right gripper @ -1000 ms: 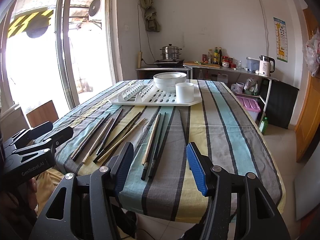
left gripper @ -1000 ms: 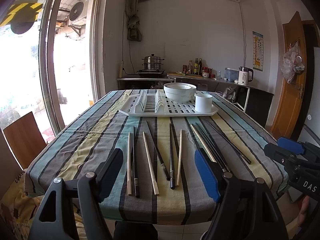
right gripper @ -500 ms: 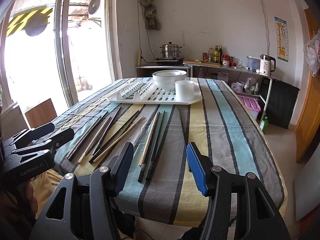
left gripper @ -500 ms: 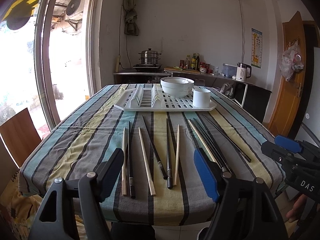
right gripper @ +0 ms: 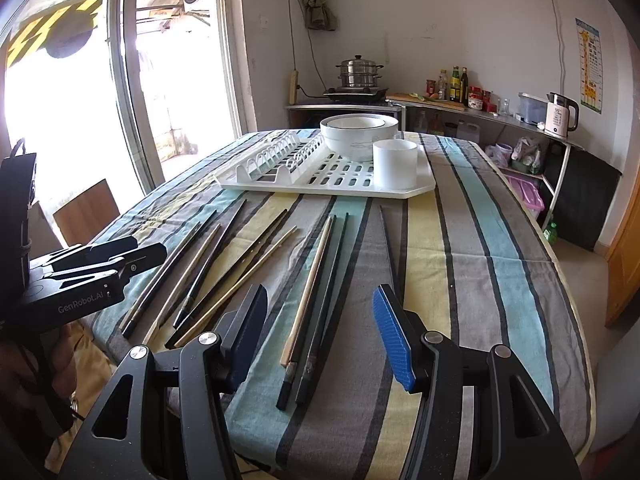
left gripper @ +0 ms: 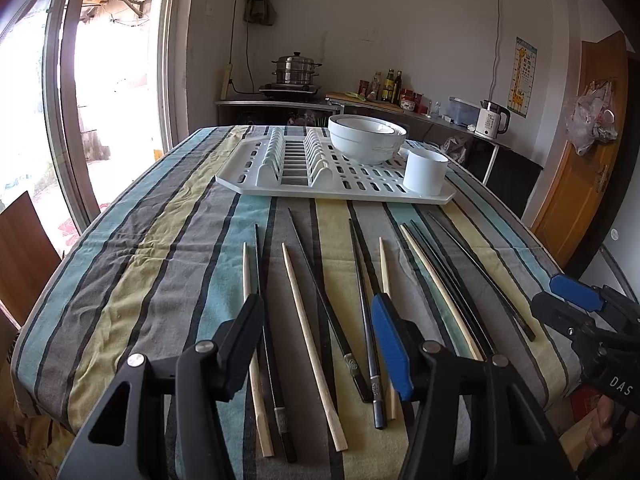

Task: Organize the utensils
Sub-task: 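Lower the left tool onto a black chopstick and close it while the right tool grasps another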

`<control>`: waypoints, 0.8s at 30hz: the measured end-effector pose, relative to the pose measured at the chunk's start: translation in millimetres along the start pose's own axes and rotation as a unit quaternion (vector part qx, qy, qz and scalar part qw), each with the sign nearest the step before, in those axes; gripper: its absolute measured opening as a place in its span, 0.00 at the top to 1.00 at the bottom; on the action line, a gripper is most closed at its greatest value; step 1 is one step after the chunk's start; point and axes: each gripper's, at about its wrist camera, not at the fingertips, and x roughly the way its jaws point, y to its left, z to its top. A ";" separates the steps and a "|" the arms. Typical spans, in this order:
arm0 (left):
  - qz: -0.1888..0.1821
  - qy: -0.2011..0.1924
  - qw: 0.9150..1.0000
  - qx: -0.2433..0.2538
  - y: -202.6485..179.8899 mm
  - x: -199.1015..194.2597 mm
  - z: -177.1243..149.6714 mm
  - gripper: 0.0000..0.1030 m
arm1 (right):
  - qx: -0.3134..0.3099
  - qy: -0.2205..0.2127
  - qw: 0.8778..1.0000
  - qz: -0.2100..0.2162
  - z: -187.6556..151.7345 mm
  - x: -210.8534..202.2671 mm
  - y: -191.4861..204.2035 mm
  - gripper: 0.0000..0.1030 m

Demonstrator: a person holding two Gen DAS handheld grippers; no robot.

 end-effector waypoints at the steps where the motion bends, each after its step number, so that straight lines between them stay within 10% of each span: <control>1: -0.008 0.010 1.000 -0.004 2.6 6.6 5.6 0.46 | 0.001 0.004 1.000 0.001 4.2 5.5 -1.0 0.46; 15: -0.029 0.097 0.995 -0.017 16.6 88.5 61.0 0.57 | -0.006 0.098 0.995 -0.008 58.2 105.9 -22.5 0.81; 24: -0.030 0.140 0.989 -0.035 28.0 126.6 72.1 0.62 | -0.010 0.146 0.989 -0.008 61.1 148.2 -30.2 0.86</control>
